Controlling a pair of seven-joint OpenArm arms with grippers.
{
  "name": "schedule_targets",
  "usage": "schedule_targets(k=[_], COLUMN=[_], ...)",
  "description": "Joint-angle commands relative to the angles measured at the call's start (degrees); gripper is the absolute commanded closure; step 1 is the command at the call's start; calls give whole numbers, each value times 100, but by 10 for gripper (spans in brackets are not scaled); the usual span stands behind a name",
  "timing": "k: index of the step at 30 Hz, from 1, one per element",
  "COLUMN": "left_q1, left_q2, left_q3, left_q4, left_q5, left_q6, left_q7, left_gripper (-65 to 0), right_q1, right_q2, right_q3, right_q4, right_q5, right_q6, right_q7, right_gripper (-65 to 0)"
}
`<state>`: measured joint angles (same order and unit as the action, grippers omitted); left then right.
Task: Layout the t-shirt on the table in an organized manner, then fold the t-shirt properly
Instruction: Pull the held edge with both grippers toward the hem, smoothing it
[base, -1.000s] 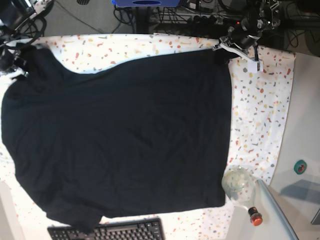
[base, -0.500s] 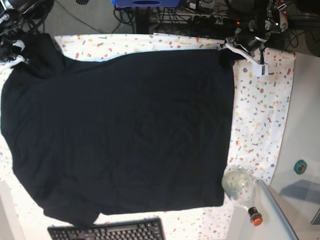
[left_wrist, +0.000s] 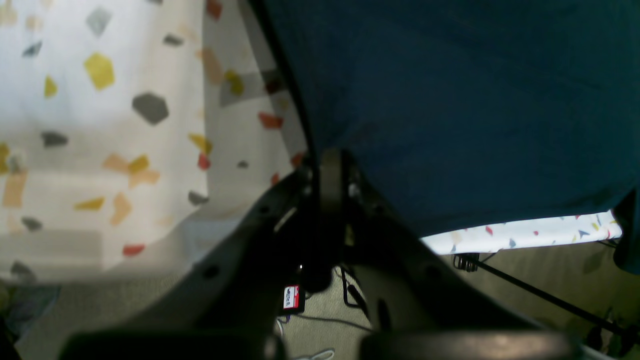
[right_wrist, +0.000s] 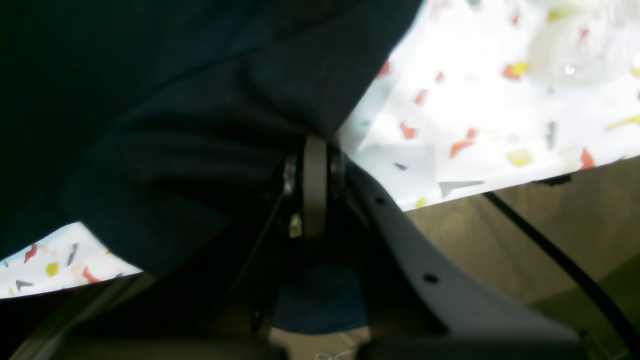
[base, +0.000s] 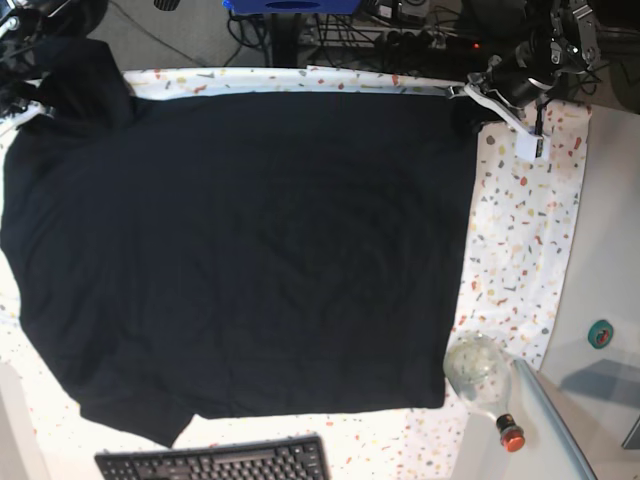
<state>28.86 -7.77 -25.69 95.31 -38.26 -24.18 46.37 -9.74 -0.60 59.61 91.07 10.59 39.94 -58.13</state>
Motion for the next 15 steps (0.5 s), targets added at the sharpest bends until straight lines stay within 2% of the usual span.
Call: schedule_targets(k=[1,5,9,12,15], left_q1=[-25,-183,-385,-579,-772], left_q2=[-36,-36,-36,-36,-36], left_q3=[-29,-20,15,24,24], left_q4=[126,109,144,91,82], left_q5=[-99,-108,-134,-134,-143], left_q6=[-30,14,559,603,612], left_q7=[-79,-79,-79,-79,44], left_gripper=[0,0,0,0,0], right_q1=[2,73,222,389,521], right_q2=[100,100,135,144,152], right_q3=[21,-234,-559,-665,-885], right_q4=[164,181,216,208,208], right_q5=[18,18,9,9,9], right_q6=[6,6,6,6,-430], right_q7=[-20,-55,-82,-99,-73], right_gripper=[0,0,0,0,0])
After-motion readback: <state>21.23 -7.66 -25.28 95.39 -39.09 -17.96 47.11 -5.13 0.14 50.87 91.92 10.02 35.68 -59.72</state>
